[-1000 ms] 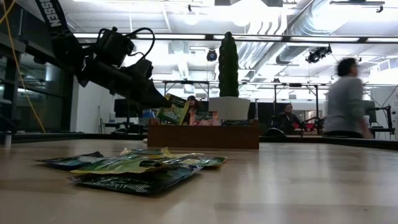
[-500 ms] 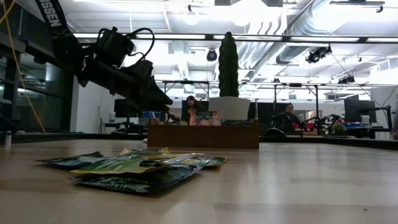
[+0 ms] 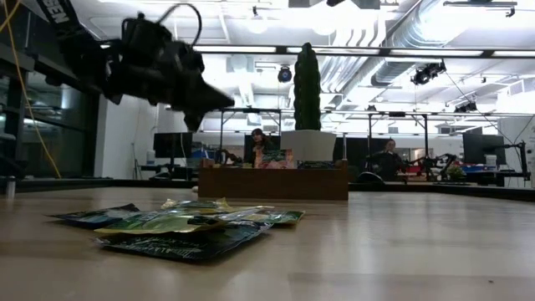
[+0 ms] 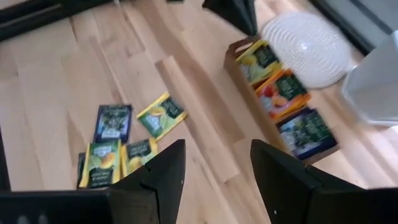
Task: Pick & Place Tea
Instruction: Put the yellow tea bag into the left section of the wooden organizer
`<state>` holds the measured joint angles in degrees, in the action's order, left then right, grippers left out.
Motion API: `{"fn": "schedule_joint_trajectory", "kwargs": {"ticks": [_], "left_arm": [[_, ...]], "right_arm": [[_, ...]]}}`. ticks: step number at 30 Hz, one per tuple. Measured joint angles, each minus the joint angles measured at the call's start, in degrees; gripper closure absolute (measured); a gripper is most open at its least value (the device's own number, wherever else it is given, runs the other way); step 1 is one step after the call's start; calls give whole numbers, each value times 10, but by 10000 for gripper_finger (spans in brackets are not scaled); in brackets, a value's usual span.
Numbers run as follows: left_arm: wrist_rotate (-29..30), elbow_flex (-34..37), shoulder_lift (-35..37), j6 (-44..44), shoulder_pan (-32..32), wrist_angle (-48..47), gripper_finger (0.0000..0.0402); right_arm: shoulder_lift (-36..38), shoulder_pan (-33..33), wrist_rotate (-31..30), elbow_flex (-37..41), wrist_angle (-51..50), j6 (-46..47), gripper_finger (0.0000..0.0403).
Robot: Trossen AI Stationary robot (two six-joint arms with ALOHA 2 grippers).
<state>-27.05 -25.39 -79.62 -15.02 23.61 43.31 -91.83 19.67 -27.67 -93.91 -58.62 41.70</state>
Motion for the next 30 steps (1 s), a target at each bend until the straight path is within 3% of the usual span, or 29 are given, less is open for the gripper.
{"fn": "schedule_joint_trajectory", "kwargs": {"ticks": [7, 13, 17, 21, 25, 30], "left_arm": [[15, 0, 43, 4, -100, -21, 398], [38, 0, 54, 10, -227, -82, 400], [72, 0, 54, 13, -318, -98, 401], [142, 0, 54, 19, -394, -146, 401], [190, 0, 54, 39, -447, -180, 401], [224, -14, 35, 77, -484, -209, 401]], "right_arm": [[-56, 11, 63, 0, 19, 48, 230], [-98, 21, 118, 0, 46, 177, 232], [-122, 49, 106, 0, 86, 246, 232], [-146, 82, 59, 0, 98, 339, 232], [-173, 112, 16, 0, 125, 440, 237], [-221, 131, 13, 0, 219, 508, 236]]}}
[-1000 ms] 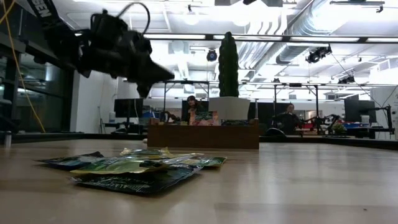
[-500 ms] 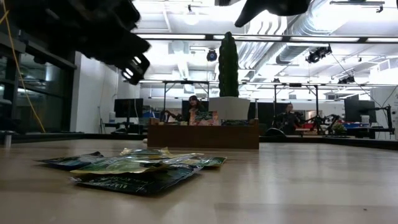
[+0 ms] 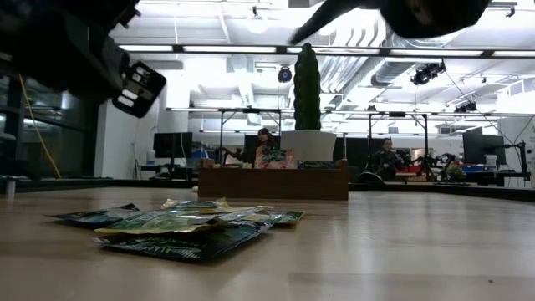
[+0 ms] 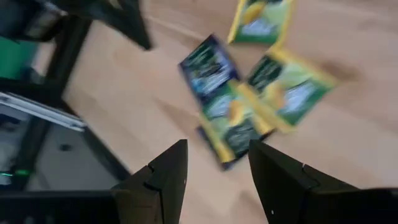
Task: Pick & Place Tea
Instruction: Put the yellow tea bag into the left section of the wooden organizer
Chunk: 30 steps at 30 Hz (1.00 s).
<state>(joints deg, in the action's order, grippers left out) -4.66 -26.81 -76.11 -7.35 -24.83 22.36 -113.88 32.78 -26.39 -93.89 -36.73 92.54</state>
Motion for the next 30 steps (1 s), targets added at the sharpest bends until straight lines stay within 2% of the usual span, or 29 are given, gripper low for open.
{"fn": "schedule_joint_trajectory", "kwargs": {"ticks": [4, 9, 16, 19, 27, 30], "left_arm": [[4, -46, -39, 52, -20, -49, 402], [6, -102, -104, 107, -27, -127, 401], [4, -130, -168, 126, -26, -106, 401], [3, -132, -185, 132, -26, -74, 401], [11, -131, -196, 138, -26, -48, 401], [12, -131, -196, 151, -26, -42, 401]], "right_arm": [[-32, 2, -1, 0, 60, 33, 236], [-40, 3, 5, 0, 41, 73, 242], [-40, 8, 36, 2, -40, 125, 249], [-40, 8, 40, 12, -35, 133, 249], [-40, 8, 45, 110, 181, 146, 249], [-41, 7, 52, 135, 200, 152, 249]]}}
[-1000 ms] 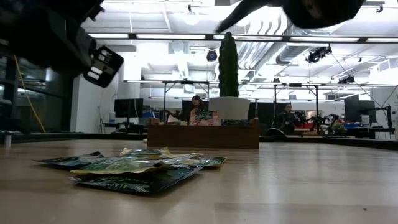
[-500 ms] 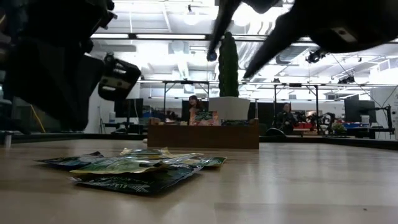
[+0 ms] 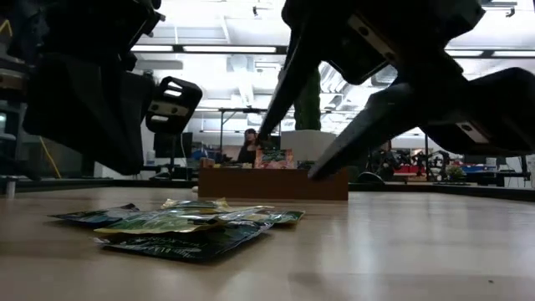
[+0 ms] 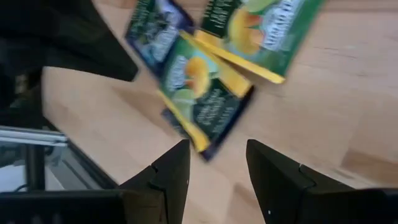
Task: Pick & Place Tea
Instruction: Put the yellow tea bag into the left section of the wooden organizer
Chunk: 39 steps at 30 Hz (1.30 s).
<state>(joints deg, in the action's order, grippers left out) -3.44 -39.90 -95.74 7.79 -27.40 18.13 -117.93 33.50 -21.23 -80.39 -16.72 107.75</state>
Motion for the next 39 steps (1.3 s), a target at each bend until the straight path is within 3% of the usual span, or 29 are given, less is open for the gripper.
{"fn": "schedule_joint_trajectory", "kwargs": {"ticks": [25, 32, 39], "left_arm": [[15, 0, -2, 40, 0, 11, 401], [-5, -38, -60, 37, 8, 13, 401], [25, -63, -97, 14, 8, -21, 401]], "right_arm": [[0, -24, 30, 8, -15, 6, 249], [0, -25, 32, 8, -15, 4, 249], [0, -24, 47, 8, -15, 11, 249]]}}
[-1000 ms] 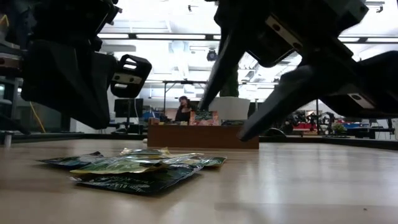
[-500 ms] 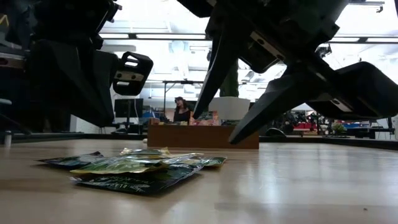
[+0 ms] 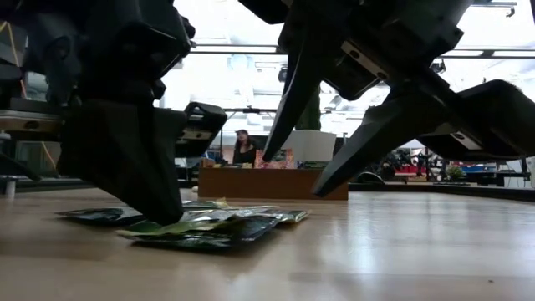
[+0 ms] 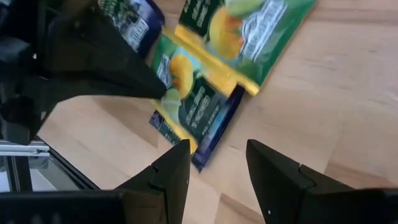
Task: Pick & Place Tea
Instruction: Put the yellow tea bag into the left section of the wooden organizer
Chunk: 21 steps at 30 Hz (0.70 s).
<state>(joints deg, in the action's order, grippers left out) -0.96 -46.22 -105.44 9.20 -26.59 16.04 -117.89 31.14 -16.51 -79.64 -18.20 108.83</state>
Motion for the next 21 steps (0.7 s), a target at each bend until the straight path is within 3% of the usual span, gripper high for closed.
{"fn": "schedule_joint_trajectory", "kwargs": {"ticks": [21], "left_arm": [[14, 2, -31, -35, 0, 18, 401]], "right_arm": [[-18, -17, 12, 0, 23, -9, 249]]}}
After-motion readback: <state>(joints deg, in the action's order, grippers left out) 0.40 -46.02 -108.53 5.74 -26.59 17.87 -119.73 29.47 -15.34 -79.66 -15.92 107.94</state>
